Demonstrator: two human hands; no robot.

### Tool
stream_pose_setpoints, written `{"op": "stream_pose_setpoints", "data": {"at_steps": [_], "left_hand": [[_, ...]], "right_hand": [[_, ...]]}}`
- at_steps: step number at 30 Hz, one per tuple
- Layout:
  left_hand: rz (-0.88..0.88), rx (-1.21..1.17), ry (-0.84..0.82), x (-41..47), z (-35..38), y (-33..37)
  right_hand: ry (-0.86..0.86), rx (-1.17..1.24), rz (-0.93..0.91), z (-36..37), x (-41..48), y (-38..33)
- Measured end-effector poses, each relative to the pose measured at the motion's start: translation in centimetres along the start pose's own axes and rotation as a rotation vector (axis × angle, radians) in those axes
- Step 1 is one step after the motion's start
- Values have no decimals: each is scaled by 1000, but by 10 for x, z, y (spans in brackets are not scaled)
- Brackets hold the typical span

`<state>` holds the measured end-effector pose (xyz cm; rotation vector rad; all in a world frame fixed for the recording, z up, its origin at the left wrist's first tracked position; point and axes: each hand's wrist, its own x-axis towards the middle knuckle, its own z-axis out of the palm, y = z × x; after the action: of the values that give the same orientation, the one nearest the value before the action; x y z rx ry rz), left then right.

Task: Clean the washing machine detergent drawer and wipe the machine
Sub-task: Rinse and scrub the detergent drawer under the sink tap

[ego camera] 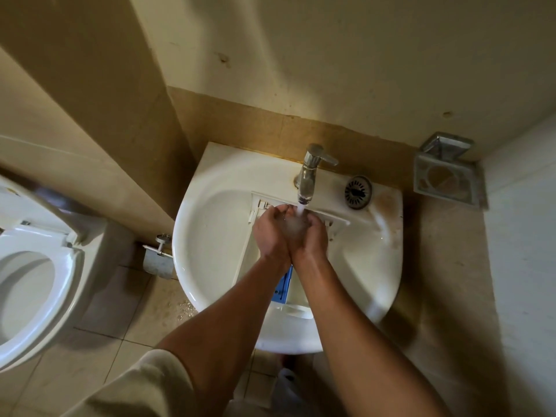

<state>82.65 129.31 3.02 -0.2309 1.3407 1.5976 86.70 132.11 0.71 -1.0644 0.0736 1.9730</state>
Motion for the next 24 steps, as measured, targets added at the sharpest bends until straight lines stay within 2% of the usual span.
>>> {"op": "stream_pose_setpoints", "data": {"at_steps": [5, 11, 17, 19, 20, 24], "left_hand": [[21, -7, 40, -2, -3, -3], [5, -47, 25, -3, -5, -4], [-75, -168, 4, -12, -6, -1], [-88, -114, 47, -14, -15, 2], [-59, 0, 69, -11, -21, 3], [240, 686, 4, 2, -44, 4]], "right_hand": [[34, -22, -3, -3, -6, 1], [1, 62, 31, -1, -11, -1], [-26, -4, 39, -4, -14, -2], [-16, -281, 53, -10, -26, -8], [-19, -517, 34, -13, -32, -12], [-125, -1630, -168, -13, -55, -23]]}}
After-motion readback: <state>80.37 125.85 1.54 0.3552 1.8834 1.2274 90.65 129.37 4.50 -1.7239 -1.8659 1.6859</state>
